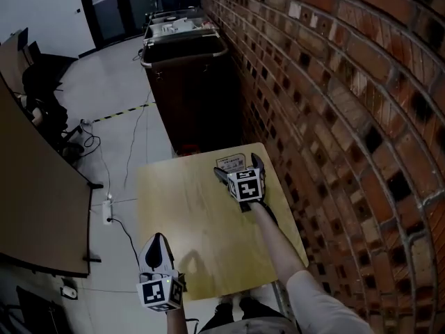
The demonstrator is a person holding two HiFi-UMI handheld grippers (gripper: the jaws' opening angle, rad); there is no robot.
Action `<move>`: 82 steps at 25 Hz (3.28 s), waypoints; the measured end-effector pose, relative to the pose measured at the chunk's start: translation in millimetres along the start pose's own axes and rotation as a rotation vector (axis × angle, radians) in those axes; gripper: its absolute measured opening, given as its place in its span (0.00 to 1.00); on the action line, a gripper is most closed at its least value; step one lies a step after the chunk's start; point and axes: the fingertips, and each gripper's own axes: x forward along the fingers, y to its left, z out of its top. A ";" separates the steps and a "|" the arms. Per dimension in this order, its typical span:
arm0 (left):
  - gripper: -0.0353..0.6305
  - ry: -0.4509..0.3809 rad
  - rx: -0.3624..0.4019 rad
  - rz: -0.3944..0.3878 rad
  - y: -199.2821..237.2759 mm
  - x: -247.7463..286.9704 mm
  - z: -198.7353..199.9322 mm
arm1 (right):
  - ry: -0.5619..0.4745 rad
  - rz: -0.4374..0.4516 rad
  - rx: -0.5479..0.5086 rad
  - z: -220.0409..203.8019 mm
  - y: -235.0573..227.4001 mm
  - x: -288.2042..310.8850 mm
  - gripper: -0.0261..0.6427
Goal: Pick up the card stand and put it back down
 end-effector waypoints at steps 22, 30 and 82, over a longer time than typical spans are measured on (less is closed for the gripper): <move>0.06 0.110 -0.022 0.076 41.3 11.0 -38.3 | 0.108 -0.060 0.133 -54.1 -24.0 81.9 0.90; 0.06 0.007 -0.047 0.102 39.7 7.2 -4.7 | -0.038 -0.063 0.106 -17.7 -13.6 15.6 0.90; 0.06 -0.247 0.061 -0.091 -77.4 -2.0 78.8 | -0.403 0.026 0.041 37.7 72.6 -252.5 0.90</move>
